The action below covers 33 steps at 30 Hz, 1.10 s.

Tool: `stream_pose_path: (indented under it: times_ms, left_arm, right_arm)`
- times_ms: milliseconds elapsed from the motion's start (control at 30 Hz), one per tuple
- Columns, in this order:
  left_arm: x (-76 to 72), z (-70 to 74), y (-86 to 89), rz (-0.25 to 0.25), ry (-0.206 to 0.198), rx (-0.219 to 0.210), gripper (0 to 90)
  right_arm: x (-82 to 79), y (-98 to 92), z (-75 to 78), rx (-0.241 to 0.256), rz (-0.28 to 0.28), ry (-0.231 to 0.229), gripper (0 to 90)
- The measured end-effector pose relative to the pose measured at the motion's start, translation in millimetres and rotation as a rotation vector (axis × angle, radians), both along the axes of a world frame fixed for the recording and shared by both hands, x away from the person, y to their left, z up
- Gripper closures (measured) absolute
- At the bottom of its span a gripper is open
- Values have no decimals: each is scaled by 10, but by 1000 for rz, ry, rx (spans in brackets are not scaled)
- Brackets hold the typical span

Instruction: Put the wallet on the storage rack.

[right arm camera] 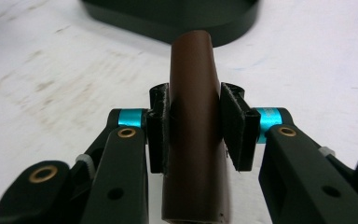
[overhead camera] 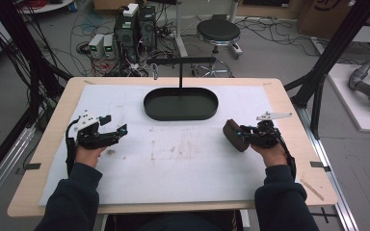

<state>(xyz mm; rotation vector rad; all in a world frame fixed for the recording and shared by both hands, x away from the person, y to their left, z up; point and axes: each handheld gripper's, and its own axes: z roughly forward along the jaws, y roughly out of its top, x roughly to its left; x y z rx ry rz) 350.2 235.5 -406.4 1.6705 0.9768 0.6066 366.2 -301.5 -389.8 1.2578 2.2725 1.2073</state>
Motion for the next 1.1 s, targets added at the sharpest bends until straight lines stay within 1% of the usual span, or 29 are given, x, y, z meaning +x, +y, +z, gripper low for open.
stream_pose_path:
  times_ms: [33,67,100,133,200,233,367,433,467,500,567,600,700,733,767,800,867,900,933,967,1033,1067,1100]
  left_arm:
    - [2,-2,-2,-1,1,-1,230]
    - [2,-2,-2,-1,1,-1,230]
    - [3,-3,-4,-4,0,1,230]
    - [2,-3,-5,-4,1,2,230]
    - [2,-3,-6,-3,1,3,231]
    - [1,-3,-6,-2,1,2,231]
    - [0,-4,-7,-5,3,1,231]
    - [0,-4,-7,-5,3,2,231]
    - [0,-5,-7,-6,3,2,232]
    - [1,-6,-9,-6,3,2,231]
    - [2,-7,-9,-7,4,2,232]
    - [2,-7,-9,-5,3,4,232]
    - [4,-10,-10,-7,7,6,232]
    - [4,-10,-10,-7,7,6,232]
    - [2,-11,-12,-7,9,6,232]
    - [2,-12,-13,-8,9,5,232]
    - [3,-14,-12,-8,8,4,232]
    - [3,-14,-10,-8,7,5,232]
    - [3,-15,-9,-8,7,6,232]
    - [2,-16,-8,-8,7,6,232]
    - [-1,-17,-1,-9,7,9,232]
    - [-1,-19,1,-10,6,8,232]
    - [-1,-20,4,-11,6,9,232]
  right_arm:
    - [1,-22,1,-6,-18,-11,657]
    - [1,-22,1,-6,-18,-11,657]
    - [3,-67,-3,-8,-52,-21,652]
    - [7,-87,-12,7,-66,-19,649]
    - [20,-127,-21,27,-65,-11,639]
    - [19,-136,-25,38,-74,-8,636]
    - [23,-160,-45,58,-78,-10,615]
    - [22,-164,-52,64,-75,-1,607]
    - [34,-170,-79,64,-59,15,548]
    - [39,-169,-96,69,-54,26,537]
    - [47,-147,-120,48,-44,32,522]
    - [47,-147,-120,48,-44,32,522]
    - [57,-63,-155,-33,-26,7,486]
    - [57,-63,-155,-33,-26,7,486]
    - [63,-1,-184,-92,-16,-4,460]
    - [66,19,-195,-106,-8,-9,445]
    - [73,74,-221,-152,1,-22,407]
    - [79,97,-237,-174,6,-28,402]
    - [87,120,-257,-193,5,-35,408]
    - [93,139,-275,-207,-9,-35,429]
    - [101,153,-290,-215,-2,-15,538]
    - [98,150,-282,-218,-3,-23,594]
    - [96,142,-270,-205,-1,-22,619]
